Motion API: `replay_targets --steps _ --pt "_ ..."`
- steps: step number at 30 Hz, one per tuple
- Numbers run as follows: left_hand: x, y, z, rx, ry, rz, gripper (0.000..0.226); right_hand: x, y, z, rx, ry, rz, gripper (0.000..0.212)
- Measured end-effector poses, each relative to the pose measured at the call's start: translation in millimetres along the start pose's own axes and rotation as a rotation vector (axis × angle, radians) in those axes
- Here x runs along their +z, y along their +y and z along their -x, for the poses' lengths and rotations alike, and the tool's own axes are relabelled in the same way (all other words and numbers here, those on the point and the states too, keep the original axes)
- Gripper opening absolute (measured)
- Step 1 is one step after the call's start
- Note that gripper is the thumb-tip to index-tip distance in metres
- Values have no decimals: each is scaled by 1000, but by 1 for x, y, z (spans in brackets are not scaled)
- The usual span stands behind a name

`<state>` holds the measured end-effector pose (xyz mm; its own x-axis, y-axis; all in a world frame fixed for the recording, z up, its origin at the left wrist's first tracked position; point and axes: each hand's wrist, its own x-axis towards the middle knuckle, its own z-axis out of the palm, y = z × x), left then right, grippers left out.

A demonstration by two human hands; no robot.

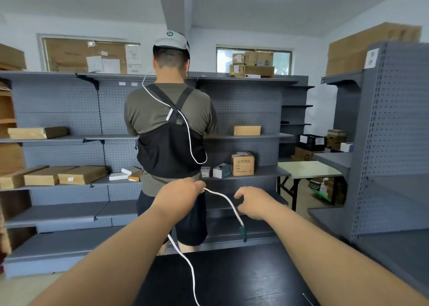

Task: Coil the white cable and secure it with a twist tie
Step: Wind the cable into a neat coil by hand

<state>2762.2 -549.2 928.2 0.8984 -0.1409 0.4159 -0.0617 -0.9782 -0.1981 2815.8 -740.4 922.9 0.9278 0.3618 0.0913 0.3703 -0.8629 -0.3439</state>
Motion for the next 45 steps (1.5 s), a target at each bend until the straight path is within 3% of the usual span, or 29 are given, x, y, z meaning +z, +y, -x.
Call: replay_targets --steps 7,12,16,20,25,28,32,38,45 --pt "15 5 -8 83 -28 -44 20 32 -24 1 -163 186 171 29" --pt "28 3 -7 124 -35 -3 14 48 -34 0 -141 266 238 16" --pt "36 -2 -6 12 -15 264 25 46 -33 -1 -38 327 186 16" --pt "48 -7 -1 -184 -90 703 15 36 -29 -5 78 382 73 18" --pt "63 -11 11 -361 -226 1030 8 23 -23 -11 171 409 -31 21" --pt "68 -12 17 -421 -323 1135 14 19 -20 -12 184 421 -35 22" --pt "77 -13 24 -430 -421 1094 19 18 -17 -13 202 418 -56 21" --pt "78 -10 24 -520 -292 1196 19 18 -14 -15 223 387 -35 21" --pt "76 4 17 -679 -182 1492 20 21 -6 -16 248 362 -40 21"
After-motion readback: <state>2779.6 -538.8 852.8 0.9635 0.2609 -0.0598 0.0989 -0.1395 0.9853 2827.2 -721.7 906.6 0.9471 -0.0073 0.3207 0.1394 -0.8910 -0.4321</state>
